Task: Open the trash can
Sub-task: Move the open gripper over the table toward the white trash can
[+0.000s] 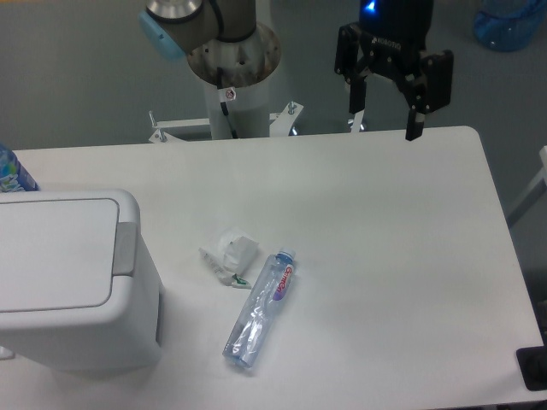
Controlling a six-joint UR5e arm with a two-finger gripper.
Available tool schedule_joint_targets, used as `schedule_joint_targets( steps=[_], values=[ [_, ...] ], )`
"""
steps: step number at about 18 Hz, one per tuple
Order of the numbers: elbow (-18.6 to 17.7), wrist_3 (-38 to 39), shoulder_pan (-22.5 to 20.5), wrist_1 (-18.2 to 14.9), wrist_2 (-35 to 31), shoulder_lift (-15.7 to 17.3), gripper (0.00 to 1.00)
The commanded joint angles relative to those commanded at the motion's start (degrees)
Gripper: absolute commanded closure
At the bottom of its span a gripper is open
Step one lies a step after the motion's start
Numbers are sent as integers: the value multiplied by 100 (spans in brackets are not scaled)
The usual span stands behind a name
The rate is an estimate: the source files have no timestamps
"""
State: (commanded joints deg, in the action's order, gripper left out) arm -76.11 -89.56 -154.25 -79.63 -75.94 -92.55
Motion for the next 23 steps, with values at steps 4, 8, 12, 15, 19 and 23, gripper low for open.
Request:
schedule_joint_targets(
  steps=[4, 8, 12, 15, 19, 23],
  values=[
    [0, 9, 0, 0, 26, 0, 0],
    [0, 455, 35, 0, 53, -17, 0],
    [-18, 1596, 307, 350, 97, -79, 0],
    [-35, 3010, 614, 816, 88, -219, 0],
    [-79, 4401, 1080, 1089, 88, -342, 0],
    [-290, 5088, 1476, 1230, 88, -369, 0]
  ],
)
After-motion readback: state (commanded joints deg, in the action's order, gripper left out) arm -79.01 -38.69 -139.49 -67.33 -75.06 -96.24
